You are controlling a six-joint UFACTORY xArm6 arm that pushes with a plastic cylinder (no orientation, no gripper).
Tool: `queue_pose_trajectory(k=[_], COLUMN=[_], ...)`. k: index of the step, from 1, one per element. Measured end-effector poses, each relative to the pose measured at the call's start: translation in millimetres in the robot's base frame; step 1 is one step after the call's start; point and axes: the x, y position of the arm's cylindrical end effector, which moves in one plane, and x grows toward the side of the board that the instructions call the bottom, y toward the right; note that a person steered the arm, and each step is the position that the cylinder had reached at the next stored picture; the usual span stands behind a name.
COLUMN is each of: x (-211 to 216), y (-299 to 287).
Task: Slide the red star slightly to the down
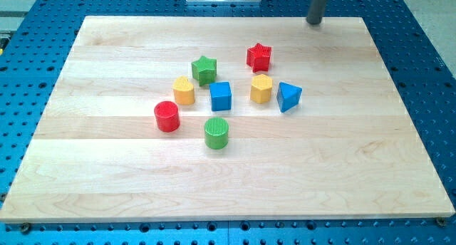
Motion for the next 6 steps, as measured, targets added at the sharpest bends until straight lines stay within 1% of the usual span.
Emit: queue_pose_trajectory(k=[1,2,3,5,6], x=[13.9,62.0,63.1,130.4,110.6], y=[-67.2,-88.1,-90.9,-91.4,-91.4])
